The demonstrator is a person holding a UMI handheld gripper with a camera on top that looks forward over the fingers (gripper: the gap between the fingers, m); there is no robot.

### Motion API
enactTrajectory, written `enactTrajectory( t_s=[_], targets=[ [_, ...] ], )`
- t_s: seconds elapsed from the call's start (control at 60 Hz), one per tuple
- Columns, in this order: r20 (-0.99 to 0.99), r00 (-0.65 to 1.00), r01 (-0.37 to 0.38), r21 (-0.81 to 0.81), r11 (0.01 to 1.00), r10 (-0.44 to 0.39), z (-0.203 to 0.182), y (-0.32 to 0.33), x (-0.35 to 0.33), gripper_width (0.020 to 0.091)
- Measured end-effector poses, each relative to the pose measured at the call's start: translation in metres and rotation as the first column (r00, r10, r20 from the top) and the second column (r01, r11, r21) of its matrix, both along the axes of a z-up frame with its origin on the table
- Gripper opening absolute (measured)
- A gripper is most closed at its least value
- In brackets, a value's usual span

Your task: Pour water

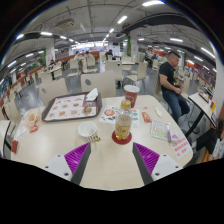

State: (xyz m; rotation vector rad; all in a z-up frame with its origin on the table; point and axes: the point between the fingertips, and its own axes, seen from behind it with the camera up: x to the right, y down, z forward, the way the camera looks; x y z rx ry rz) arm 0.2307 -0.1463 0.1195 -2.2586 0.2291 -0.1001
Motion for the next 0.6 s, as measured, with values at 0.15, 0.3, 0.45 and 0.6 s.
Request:
enactTrajectory(
  t_s=[0.15, 0.3, 0.45, 0.6],
  targets=[
    [0.010, 1.000, 0.002, -0.016, 1.000, -0.002, 0.026, -0.047, -0.030, 0.0853],
    [0.022, 1.000, -0.023, -0.015, 1.000, 0.023, 0.035, -0.064, -0.050, 0.0855],
    [0.014, 0.999, -0.029, -0.014, 0.999, 0.030, 0.037, -0.067, -0.056, 0.0856],
    [0.040, 0.998, -0.055, -0.031, 0.998, 0.056, 0.034, -0.065, -0.060, 0.0850]
  ],
)
